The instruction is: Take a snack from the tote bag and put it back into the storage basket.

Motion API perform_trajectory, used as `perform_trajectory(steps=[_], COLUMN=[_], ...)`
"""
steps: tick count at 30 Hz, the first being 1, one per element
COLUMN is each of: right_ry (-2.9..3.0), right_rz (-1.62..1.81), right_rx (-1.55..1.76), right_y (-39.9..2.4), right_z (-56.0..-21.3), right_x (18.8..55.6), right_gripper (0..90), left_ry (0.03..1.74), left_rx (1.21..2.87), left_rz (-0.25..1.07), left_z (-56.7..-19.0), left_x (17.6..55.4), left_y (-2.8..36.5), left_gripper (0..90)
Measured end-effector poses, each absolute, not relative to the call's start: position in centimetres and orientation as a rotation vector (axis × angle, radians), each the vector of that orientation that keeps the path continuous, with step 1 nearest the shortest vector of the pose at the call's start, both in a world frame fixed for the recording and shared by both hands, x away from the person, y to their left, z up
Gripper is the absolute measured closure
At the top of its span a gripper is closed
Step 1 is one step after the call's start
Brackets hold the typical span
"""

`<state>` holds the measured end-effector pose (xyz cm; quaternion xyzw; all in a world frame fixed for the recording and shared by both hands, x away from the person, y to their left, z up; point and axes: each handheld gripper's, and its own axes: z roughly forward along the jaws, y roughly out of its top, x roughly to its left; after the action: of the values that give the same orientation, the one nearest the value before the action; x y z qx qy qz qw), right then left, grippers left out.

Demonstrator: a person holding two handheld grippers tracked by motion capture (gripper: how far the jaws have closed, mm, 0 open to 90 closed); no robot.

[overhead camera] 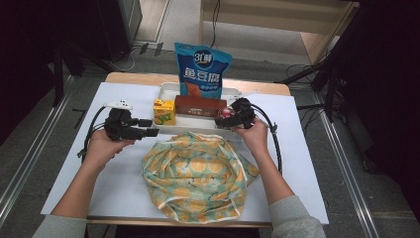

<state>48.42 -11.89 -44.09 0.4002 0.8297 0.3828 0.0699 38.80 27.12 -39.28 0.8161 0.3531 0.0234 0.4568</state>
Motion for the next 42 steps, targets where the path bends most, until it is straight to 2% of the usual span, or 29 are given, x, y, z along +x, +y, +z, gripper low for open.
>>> perform_trajectory(steps=[9,24,42], right_ry=[2.474,2.443,2.380], right_rz=[1.202,1.221,1.283], right_rx=[1.214,1.208,1.228], right_y=[-11.9,-13.1,-15.6], right_z=[-43.7,-42.2,-41.2], right_x=[48.3,47.2,44.8], right_gripper=[20.2,23.5,40.8], left_ry=[0.868,0.867,0.873], left_rx=[2.018,2.013,2.009], left_rz=[0.059,0.059,0.056], left_z=[-39.3,-39.2,-39.4], left_x=[38.8,39.0,39.4], left_y=[27.1,26.9,27.0], left_gripper=[43.0,43.0,42.5])
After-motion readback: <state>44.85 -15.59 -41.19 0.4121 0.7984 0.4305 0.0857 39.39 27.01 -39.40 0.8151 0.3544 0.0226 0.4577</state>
